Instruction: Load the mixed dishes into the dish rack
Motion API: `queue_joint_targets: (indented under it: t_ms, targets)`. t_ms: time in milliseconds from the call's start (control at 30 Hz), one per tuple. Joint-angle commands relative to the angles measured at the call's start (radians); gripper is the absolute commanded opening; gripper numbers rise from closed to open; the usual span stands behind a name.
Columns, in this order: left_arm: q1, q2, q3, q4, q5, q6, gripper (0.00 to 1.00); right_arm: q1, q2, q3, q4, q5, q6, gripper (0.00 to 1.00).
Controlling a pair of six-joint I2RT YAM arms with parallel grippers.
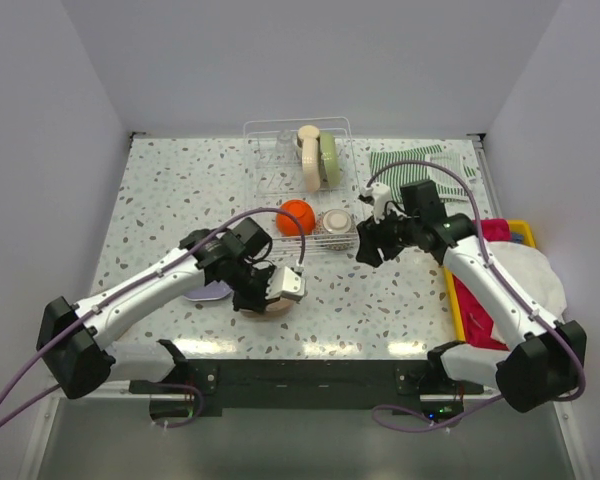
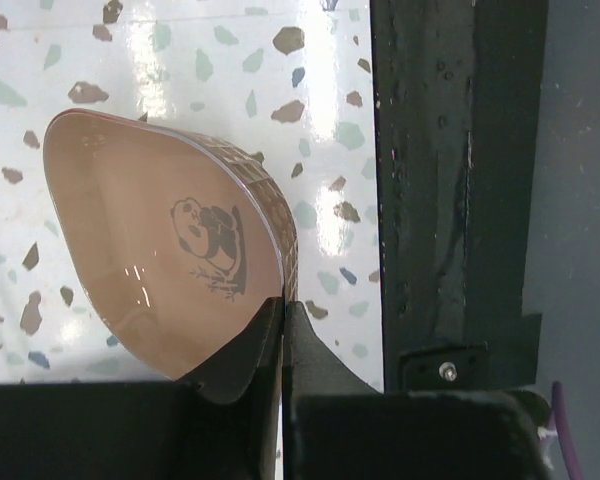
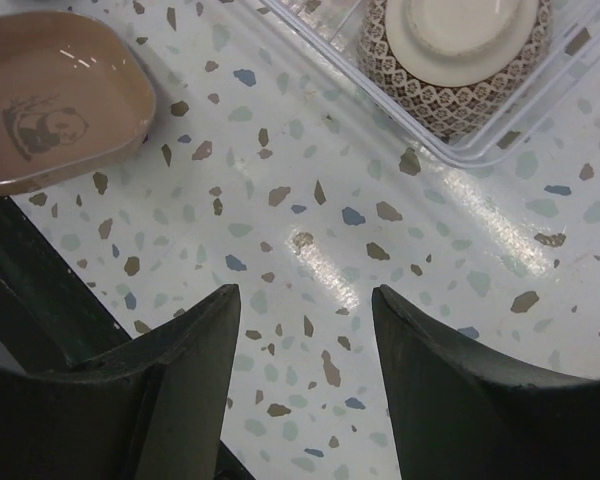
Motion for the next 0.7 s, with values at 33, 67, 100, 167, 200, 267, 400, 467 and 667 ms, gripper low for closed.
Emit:
queue_joint_targets:
  t_ms: [33,67,100,167,200,267,400,467,667]
  targets:
    - [-0.069,-0.03,-0.133,0.277,-0.034,-0.079,0.0,-0.096,-0.063,-0.021,-0.035,0.006,0.004,0.59]
    - [-0.09,-0.038,-0.159,0.303,-0.045,-0.084,0.0,-0.105,-0.069,-0.028,-0.035,0.006,0.007,0.59]
    - [-0.101,-0.054,-0.208,0.361,-0.062,-0.102,0.0,-0.111,-0.078,-0.031,-0.04,0.006,0.007,0.59]
    - [-0.11,-0.067,-0.246,0.4,-0.091,-0.102,0.0,-0.133,-0.085,-0.038,-0.043,0.003,0.007,0.59]
    - [-0.111,-0.079,-0.28,0.438,-0.105,-0.102,0.0,-0.14,-0.086,-0.04,-0.046,0.003,0.011,0.59]
    - [-0.115,-0.09,-0.309,0.47,-0.128,-0.099,0.0,-0.156,-0.086,-0.043,-0.044,0.0,0.019,0.59]
    - [-0.117,-0.079,-0.332,0.504,-0.137,-0.111,0.23,-0.164,-0.08,-0.041,-0.038,-0.007,0.025,0.59]
    - [-0.124,-0.079,-0.339,0.503,-0.143,-0.114,0.36,-0.165,-0.069,-0.04,-0.033,-0.007,0.027,0.59]
    - [-0.129,-0.079,-0.369,0.52,-0.151,-0.13,0.47,-0.168,-0.054,-0.035,-0.02,-0.015,0.033,0.59]
